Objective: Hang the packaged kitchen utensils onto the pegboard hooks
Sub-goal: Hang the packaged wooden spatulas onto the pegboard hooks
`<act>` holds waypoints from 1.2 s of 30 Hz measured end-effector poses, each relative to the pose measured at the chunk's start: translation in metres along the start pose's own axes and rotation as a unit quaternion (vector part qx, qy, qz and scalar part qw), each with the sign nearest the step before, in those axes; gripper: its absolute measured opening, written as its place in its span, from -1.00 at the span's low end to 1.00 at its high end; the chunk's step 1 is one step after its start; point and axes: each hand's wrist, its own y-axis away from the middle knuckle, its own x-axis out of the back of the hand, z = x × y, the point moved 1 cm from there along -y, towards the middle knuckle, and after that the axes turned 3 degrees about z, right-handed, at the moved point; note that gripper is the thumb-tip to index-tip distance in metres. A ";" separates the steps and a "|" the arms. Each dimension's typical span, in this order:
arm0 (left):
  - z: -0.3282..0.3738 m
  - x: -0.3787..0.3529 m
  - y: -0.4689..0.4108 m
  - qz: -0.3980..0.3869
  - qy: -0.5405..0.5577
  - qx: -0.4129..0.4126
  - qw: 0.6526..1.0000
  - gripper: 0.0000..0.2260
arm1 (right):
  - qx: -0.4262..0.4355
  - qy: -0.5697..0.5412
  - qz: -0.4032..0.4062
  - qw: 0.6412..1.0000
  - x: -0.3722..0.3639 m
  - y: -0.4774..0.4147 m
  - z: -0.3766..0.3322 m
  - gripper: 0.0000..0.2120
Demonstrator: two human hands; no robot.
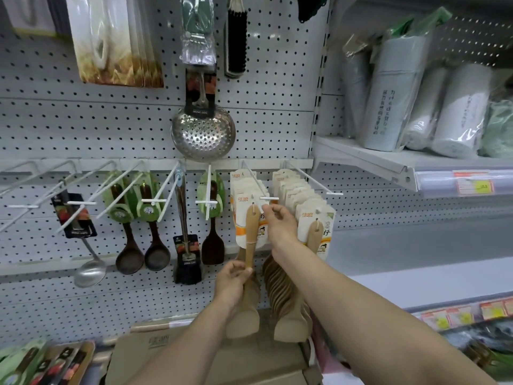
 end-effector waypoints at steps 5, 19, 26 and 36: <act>0.008 0.003 0.015 0.020 -0.016 0.009 1.000 -0.91 | -0.017 0.015 -0.049 0.999 0.008 0.010 -0.003 -0.74; 0.073 0.119 0.080 0.101 -0.204 -0.114 0.967 -0.68 | -0.070 0.244 -0.087 0.963 -0.002 0.093 0.036 -0.49; 0.112 0.259 0.126 0.201 -0.435 -0.163 0.862 -0.54 | 0.212 0.474 -0.261 0.814 -0.089 0.200 -0.010 -0.49; 0.142 0.504 0.210 0.270 -0.537 -0.153 0.785 -0.49 | 0.352 0.478 -0.336 0.731 -0.270 0.392 -0.030 -0.50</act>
